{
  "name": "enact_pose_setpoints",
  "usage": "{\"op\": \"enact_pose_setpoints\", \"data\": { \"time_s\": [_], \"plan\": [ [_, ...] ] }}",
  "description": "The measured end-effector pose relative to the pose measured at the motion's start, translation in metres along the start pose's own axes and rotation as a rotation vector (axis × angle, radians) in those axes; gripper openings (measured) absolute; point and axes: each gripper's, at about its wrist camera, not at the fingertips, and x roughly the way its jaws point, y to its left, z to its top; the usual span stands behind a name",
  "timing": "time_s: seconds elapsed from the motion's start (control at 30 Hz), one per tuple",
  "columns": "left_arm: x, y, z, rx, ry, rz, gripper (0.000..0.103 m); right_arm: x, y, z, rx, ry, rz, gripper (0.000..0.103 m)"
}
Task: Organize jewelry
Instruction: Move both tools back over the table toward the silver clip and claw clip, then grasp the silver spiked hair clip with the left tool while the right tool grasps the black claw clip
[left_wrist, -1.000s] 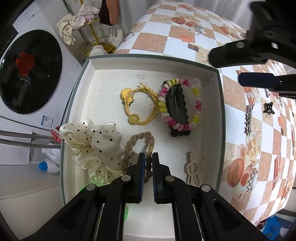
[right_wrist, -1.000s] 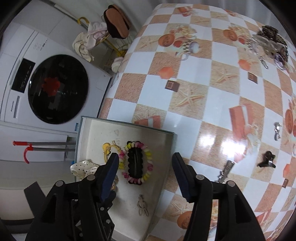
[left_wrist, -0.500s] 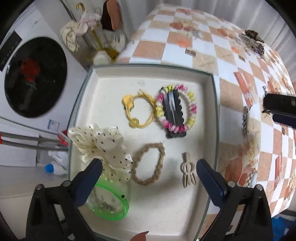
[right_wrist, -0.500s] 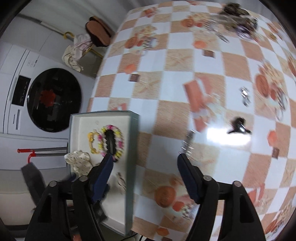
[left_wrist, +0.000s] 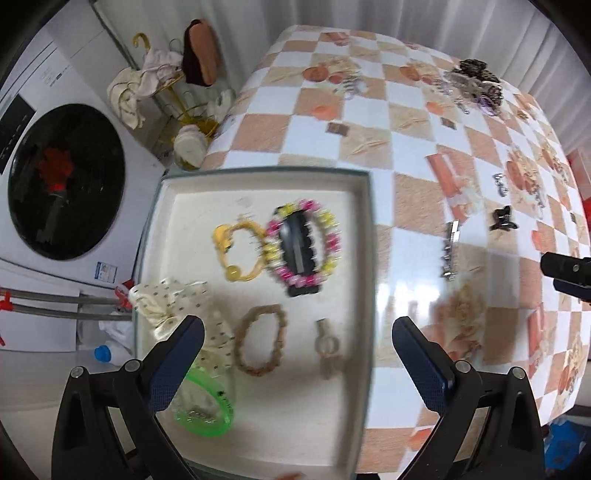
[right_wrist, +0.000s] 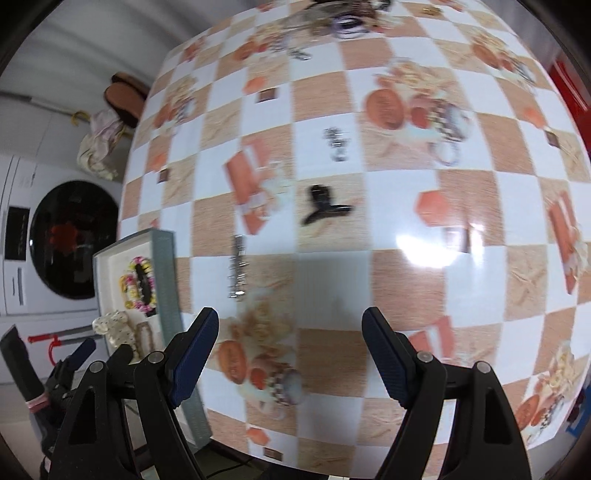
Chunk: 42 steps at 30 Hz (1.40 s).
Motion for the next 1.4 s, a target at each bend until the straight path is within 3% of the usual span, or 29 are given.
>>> {"op": "enact_pose_setpoints", "data": {
  "time_s": [0.37, 0.6, 0.73, 0.8, 1.07, 1.17, 1.4],
  "plan": [
    [-0.006, -0.067, 0.013, 0.114, -0.009, -0.072, 0.103, -0.007, -0.030, 0.017, 0.002, -0.020, -0.033, 0.082],
    [0.004, -0.100, 0.019, 0.157, 0.002, -0.076, 0.103, -0.002, -0.031, 0.035, -0.016, -0.024, -0.020, 0.082],
    [0.013, -0.113, 0.023, 0.172, 0.008, -0.075, 0.103, 0.005, -0.029, 0.044, -0.021, -0.018, -0.012, 0.082],
    [0.018, -0.117, 0.024, 0.176, 0.011, -0.072, 0.097, 0.008, -0.028, 0.049, -0.026, -0.013, -0.008, 0.082],
    [0.045, -0.129, 0.031, 0.172, 0.038, -0.063, 0.096, 0.026, -0.023, 0.064, -0.049, 0.003, -0.013, 0.082],
    [0.057, -0.131, 0.032, 0.172, 0.058, -0.060, 0.083, 0.034, -0.021, 0.069, -0.058, 0.014, -0.017, 0.078],
    [0.077, -0.133, 0.035, 0.166, 0.077, -0.063, 0.083, 0.054, -0.016, 0.076, -0.095, 0.042, -0.048, 0.060]
  ]
}}
